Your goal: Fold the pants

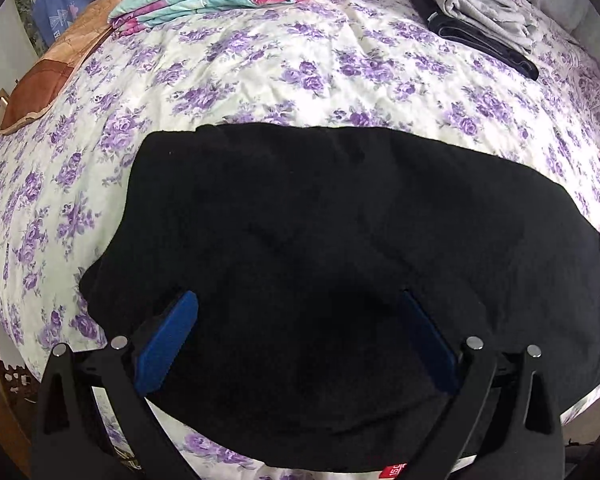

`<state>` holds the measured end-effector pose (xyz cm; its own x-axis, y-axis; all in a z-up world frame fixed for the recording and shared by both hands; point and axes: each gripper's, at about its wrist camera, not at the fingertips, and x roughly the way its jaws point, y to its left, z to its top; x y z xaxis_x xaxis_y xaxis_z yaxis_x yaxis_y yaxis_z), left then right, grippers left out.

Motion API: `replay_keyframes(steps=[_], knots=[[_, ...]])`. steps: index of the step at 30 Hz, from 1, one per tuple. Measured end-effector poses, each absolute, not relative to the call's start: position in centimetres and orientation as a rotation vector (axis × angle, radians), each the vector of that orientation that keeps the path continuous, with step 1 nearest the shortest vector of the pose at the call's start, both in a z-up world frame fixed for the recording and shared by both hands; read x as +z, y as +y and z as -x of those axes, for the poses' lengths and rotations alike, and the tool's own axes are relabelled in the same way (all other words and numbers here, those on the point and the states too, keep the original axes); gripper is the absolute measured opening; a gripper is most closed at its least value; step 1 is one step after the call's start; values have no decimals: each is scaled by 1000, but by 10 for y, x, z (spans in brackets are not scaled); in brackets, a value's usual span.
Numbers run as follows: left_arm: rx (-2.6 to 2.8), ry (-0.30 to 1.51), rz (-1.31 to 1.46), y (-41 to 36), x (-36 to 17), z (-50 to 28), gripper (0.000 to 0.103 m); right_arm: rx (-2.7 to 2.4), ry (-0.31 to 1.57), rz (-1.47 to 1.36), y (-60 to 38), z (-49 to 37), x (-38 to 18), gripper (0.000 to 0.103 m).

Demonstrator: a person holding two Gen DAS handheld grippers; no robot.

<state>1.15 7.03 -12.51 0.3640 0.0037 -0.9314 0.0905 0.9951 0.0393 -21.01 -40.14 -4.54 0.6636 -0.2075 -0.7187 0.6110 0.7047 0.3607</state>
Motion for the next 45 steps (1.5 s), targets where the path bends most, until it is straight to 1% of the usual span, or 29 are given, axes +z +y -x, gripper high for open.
replay_keyframes(steps=[5, 7, 9, 16, 17, 18, 20, 22, 23, 24, 28, 31, 33, 35, 40, 45], knots=[[-43, 1185, -49, 70, -109, -18, 98, -554, 657, -698, -424, 245, -60, 85], [-42, 1184, -54, 67, -105, -21, 98, -546, 653, -703, -430, 243, -69, 79], [-38, 1185, -74, 62, -103, -23, 98, -511, 649, -694, -435, 234, -75, 69], [-29, 1181, -104, 51, -96, -21, 98, -522, 673, -663, -461, 204, -91, 68], [-26, 1181, -104, 50, -95, -21, 98, -523, 681, -664, -465, 200, -95, 63], [-23, 1182, -106, 50, -95, -20, 98, -513, 689, -663, -467, 196, -97, 57], [-13, 1182, -112, 50, -95, -20, 98, -495, 707, -624, -463, 187, -97, 56], [-4, 1181, -106, 52, -95, -20, 98, -479, 718, -580, -460, 181, -93, 49], [-1, 1181, -98, 54, -95, -19, 98, -476, 722, -584, -461, 180, -93, 43], [3, 1181, -90, 55, -95, -20, 98, -480, 722, -599, -465, 181, -94, 40], [-6, 1161, -71, 57, -93, -18, 98, -484, 756, -687, -483, 183, -110, 39], [-37, 1128, -91, 51, -89, -14, 98, -489, 745, -694, -482, 183, -112, 39], [-28, 1135, -138, 47, -95, -15, 98, -492, 735, -665, -477, 183, -106, 19], [3, 1150, -170, 48, -103, -15, 98, -488, 731, -665, -475, 183, -100, 18], [19, 1163, -100, 66, -110, -12, 98, -485, 729, -653, -472, 181, -88, 18], [1, 1137, -95, 66, -107, -10, 98, -510, 761, -666, -475, 178, -92, 18]])
